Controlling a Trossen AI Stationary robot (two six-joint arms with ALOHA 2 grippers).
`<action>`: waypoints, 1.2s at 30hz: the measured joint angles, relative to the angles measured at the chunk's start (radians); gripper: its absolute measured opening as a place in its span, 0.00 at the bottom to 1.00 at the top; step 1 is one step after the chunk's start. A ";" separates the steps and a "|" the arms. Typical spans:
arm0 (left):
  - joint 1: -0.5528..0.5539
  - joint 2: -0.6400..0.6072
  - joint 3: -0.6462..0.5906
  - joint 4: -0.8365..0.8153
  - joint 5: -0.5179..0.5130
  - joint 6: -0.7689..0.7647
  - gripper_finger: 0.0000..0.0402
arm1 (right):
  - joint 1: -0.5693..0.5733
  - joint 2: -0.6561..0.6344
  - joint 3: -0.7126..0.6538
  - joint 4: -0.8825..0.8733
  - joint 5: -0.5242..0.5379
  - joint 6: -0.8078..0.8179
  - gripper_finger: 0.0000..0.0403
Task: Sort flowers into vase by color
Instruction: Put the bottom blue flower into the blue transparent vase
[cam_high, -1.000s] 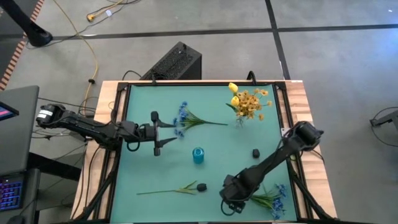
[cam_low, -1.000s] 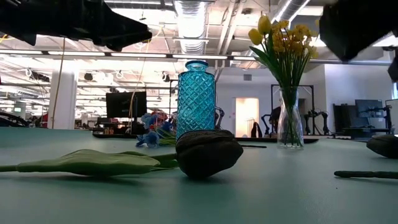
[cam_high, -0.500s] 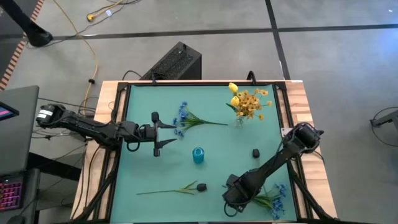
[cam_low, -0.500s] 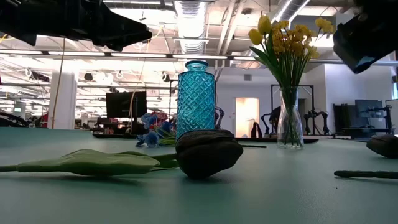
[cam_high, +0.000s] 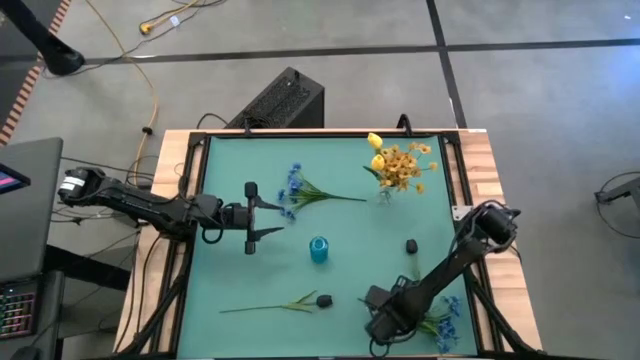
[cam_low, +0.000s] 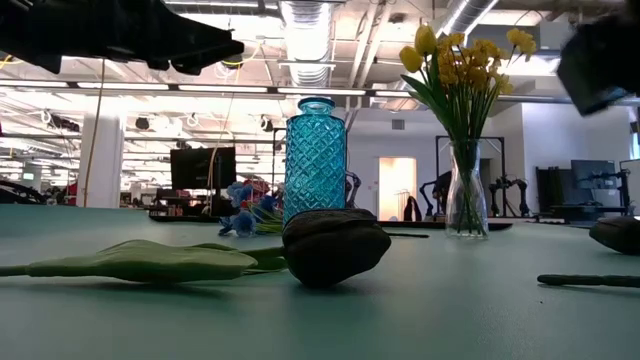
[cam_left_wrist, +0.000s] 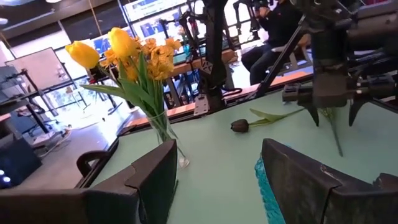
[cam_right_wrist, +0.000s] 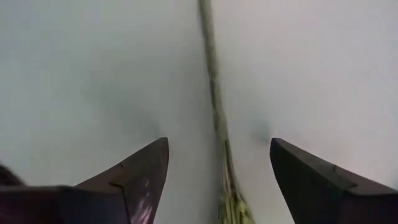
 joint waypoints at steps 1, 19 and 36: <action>0.000 0.000 0.000 0.001 0.000 0.006 0.56 | 0.006 0.010 0.004 0.007 0.000 -0.001 0.74; 0.001 0.000 0.000 0.006 0.004 0.032 0.56 | -0.075 0.078 0.171 -0.198 -0.093 -0.252 0.17; 0.035 0.000 0.000 -0.041 0.004 0.014 0.56 | -0.148 0.073 0.377 -0.351 -0.067 -0.297 0.07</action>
